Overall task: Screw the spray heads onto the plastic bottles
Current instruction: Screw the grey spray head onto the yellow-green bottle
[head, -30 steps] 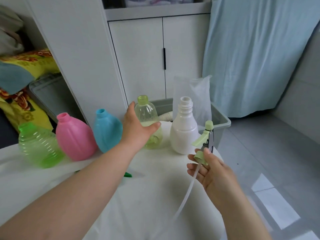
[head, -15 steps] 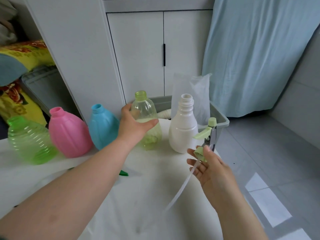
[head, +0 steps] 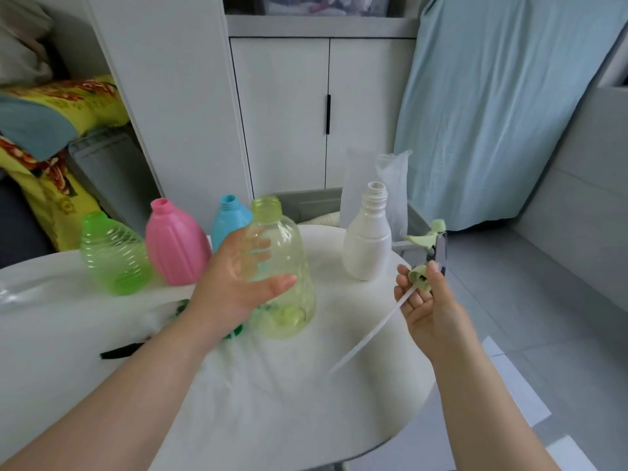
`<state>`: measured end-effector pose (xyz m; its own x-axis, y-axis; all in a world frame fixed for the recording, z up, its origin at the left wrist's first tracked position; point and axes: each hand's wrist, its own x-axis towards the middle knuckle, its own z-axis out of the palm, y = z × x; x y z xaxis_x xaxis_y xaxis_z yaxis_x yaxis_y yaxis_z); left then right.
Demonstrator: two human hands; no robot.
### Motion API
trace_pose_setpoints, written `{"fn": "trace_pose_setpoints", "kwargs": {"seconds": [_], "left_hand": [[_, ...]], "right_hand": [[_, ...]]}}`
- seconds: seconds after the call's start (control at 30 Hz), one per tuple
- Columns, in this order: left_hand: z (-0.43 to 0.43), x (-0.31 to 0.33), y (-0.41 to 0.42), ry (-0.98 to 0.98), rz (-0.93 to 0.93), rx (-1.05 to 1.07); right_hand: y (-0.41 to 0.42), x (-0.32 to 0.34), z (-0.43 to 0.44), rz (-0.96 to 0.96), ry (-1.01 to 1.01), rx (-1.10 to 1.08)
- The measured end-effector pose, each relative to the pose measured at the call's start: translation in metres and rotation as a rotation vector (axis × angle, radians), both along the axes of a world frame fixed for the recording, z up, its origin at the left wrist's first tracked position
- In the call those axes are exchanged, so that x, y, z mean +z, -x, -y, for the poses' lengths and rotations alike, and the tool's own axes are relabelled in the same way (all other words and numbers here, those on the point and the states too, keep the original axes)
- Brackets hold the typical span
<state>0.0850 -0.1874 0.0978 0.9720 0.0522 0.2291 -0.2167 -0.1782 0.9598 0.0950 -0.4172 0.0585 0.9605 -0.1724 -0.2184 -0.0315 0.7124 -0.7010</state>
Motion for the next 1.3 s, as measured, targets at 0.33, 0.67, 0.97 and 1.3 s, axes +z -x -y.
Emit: {"fn": "trace_pose_setpoints", "kwargs": {"seconds": [0.33,0.67,0.97,1.3], "left_hand": [[-0.012,-0.015,0.037,-0.136,-0.114,-0.073],[-0.001,-0.014,0.046,-0.233,-0.148,-0.113],[0.011,-0.019,0.042,-0.247,-0.133,-0.11],[0.016,-0.032,0.026,-0.219,-0.111,-0.064]], "right_hand": [[0.012,0.114,-0.009,0.232,-0.047,-0.228],[0.011,0.144,-0.028,0.312,0.035,-0.293],[0.013,0.136,-0.048,0.397,0.428,-0.19],[0.016,0.076,-0.075,0.425,0.72,0.199]]}}
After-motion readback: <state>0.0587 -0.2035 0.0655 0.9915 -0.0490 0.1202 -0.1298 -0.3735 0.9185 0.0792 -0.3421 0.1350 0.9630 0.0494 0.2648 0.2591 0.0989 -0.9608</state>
